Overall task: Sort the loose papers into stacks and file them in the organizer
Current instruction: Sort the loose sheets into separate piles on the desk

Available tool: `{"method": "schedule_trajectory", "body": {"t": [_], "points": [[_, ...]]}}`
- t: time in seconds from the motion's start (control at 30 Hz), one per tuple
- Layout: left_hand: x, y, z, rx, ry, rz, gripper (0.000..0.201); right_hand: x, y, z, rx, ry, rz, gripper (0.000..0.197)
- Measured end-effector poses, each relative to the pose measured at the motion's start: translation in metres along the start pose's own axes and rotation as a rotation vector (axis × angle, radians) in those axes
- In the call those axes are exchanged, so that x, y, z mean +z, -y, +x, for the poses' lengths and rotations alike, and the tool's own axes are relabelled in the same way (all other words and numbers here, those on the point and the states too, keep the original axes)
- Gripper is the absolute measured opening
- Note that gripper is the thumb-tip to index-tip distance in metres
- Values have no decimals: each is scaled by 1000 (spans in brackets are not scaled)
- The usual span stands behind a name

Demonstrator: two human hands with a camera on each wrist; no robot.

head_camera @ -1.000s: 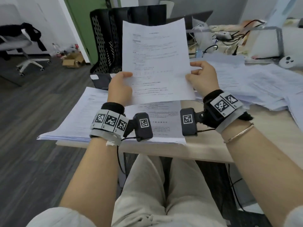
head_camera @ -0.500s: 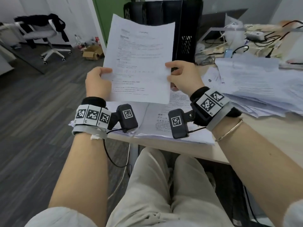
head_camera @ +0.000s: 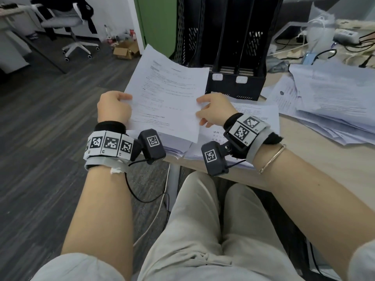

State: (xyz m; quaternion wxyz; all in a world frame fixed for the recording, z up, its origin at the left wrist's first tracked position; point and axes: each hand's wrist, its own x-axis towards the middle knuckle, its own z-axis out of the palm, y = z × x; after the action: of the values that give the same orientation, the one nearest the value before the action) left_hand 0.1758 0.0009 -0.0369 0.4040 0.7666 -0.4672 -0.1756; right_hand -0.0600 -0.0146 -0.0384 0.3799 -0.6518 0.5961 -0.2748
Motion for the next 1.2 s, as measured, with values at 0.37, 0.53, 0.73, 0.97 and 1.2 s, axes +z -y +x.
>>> {"method": "schedule_trajectory", "body": {"t": [0.37,0.53,0.73,0.97,1.2], "points": [[-14,10,7,-38,97,29,37,24,-2,-2,118,70,128,48],[-14,-2,-3,22,125,-44,32,21,-3,-13,153,129,200,41],[5,-31,-16,106,252,-157,29,-14,-3,-23,97,66,60,32],[53,-90,-41,203,456,-205,24,-78,-20,-39,83,16,7,27],[117,-148,-71,329,658,-157,24,-142,-58,-54,144,-110,-10,27]]}}
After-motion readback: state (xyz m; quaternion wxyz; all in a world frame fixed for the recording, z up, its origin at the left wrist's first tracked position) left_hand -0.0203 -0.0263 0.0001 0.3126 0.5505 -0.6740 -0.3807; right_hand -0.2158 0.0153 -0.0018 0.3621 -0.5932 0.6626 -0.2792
